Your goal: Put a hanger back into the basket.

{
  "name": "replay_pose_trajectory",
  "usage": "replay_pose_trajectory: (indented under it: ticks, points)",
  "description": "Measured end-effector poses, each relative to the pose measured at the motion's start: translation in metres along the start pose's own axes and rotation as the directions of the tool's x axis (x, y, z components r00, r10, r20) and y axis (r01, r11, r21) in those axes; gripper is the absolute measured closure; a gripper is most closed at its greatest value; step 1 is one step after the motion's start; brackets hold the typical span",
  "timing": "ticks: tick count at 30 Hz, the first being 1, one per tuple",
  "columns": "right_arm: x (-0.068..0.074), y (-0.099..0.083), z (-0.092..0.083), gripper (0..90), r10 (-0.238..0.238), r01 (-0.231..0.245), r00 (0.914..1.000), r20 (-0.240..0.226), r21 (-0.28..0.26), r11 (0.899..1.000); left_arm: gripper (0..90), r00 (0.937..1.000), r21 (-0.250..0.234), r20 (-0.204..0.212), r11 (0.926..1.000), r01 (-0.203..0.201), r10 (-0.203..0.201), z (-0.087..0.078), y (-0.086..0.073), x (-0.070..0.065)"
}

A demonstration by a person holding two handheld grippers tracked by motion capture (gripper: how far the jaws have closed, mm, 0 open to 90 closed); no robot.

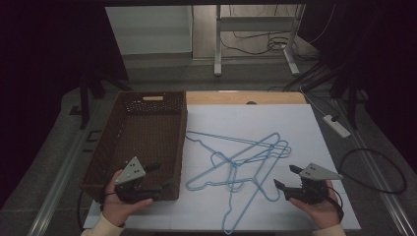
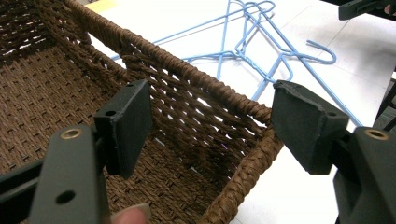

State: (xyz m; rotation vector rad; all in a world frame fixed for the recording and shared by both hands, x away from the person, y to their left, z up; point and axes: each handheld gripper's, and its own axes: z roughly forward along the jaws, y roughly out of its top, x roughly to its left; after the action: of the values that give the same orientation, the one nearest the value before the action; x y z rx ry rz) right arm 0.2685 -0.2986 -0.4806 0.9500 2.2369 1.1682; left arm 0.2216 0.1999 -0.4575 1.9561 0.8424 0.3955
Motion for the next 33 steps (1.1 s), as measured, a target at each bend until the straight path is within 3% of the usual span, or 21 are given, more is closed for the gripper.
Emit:
replay_pose_trajectory:
  ticks: [15, 23, 33]
  points:
    - [-0.002, 0.004, 0.008, 24.7, -0.008, 0.009, 0.9997, -0.023, 0.050, 0.999, 28.6, 0.9999, -0.022, 0.001, 0.9997, 0.014, -0.014, -0.004, 0.002, 0.001]
    - [-0.004, 0.028, 0.023, 25.3, -0.099, 0.103, 0.9943, -0.040, 0.133, 0.986, 28.7, 0.9999, -0.026, -0.002, 0.9995, 0.017, -0.017, -0.006, 0.002, 0.003]
    - [-0.008, 0.062, 0.053, 26.6, -0.185, 0.199, 0.9788, -0.087, 0.196, 0.960, 28.8, 0.9999, -0.021, -0.002, 0.9997, 0.014, -0.015, -0.005, 0.002, 0.003]
